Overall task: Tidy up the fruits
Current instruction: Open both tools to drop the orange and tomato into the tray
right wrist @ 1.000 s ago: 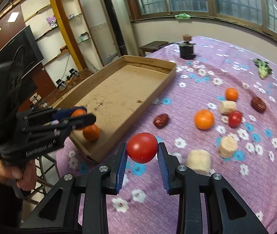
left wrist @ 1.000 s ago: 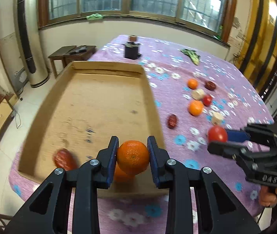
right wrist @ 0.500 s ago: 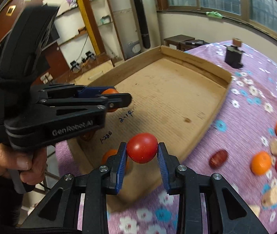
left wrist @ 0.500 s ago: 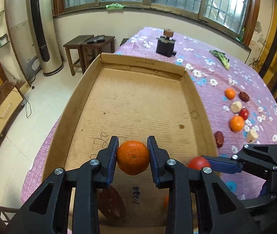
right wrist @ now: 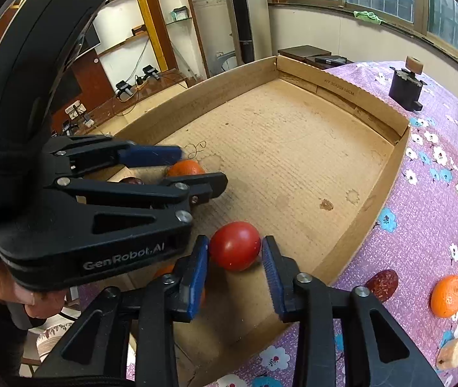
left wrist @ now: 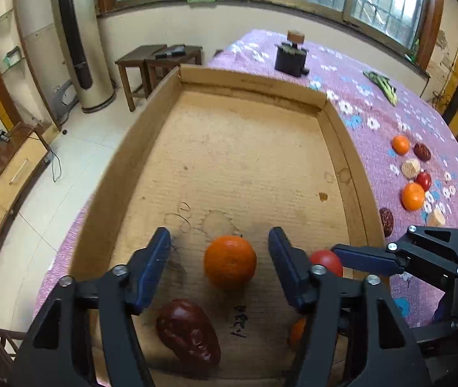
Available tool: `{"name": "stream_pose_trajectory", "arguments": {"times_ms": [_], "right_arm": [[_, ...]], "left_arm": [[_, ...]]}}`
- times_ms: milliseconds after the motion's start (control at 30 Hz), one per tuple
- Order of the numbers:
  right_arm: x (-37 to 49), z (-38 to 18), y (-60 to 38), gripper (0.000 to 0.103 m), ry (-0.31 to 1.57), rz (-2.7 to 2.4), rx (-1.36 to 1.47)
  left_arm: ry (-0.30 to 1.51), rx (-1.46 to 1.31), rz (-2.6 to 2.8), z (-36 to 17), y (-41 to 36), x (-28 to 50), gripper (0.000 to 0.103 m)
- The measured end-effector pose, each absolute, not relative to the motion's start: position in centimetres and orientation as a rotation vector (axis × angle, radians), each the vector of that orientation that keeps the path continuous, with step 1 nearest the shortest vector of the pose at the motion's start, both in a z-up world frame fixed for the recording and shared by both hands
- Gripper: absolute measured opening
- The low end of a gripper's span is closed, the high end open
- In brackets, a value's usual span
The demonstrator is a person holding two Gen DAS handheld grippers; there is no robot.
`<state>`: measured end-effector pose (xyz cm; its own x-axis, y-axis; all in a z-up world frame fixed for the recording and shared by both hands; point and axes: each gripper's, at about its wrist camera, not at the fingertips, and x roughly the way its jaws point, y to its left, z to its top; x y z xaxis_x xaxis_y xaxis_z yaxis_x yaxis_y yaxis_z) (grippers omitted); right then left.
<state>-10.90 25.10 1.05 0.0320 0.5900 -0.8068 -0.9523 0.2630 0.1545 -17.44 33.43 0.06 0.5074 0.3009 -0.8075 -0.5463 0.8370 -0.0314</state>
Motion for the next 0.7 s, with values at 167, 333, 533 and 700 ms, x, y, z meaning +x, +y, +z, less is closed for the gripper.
{"name": "stream_pose_trajectory", "arguments": {"times_ms": [167,333,533,700], "right_arm": [[-10.7,2.0,23.4,0.043,0.909,1.266,-0.451],[-10.5,3.3,20.8,0.043,0.903,1.266,-0.383],[-10.3,4.6,17.1,0.043,0.898,1.247,-0.32],[-9.4,5.3,14.4,0.043,0.898,1.211,-0.271]], "left_arm": [[0.873,-0.31,0.535,1.2,33.1,-18.3,0.063],[0.848,-0.308,0.53,2.2,31.7,-18.9,0.063],[0.835,-0.283,0.497,3.2,29.1,-18.6,0.063],[0.836,-0.263,0.466,3.7,27.4,-18.1,0.063]]}}
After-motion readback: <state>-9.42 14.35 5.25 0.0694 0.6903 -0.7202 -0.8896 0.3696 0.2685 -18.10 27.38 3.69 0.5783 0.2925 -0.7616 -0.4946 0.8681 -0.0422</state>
